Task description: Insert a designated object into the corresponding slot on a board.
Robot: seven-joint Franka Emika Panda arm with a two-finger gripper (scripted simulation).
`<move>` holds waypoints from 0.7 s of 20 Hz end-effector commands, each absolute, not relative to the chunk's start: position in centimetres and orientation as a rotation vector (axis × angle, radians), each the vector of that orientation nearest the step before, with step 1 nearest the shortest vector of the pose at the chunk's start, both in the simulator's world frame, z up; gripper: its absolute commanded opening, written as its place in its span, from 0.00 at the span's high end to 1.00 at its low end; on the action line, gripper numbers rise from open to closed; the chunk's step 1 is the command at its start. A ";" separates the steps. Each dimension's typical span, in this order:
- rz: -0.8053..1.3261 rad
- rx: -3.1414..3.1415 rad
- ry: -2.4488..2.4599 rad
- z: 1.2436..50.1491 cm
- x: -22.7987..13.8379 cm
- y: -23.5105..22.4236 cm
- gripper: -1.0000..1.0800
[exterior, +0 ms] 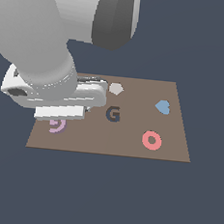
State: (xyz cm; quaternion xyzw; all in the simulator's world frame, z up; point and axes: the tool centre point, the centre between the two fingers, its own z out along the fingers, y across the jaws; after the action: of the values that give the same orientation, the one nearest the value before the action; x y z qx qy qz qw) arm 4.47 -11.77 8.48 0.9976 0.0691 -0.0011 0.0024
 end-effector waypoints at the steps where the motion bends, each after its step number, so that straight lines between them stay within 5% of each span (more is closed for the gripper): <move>1: -0.001 3.129 0.244 7.4 5.3 -13.1 0.04; 14: 0.000 3.127 0.301 5.2 7.2 -16.0 0.04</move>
State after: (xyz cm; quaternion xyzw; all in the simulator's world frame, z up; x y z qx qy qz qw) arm 7.11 -15.95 5.23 0.9955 0.0944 -0.0003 0.0001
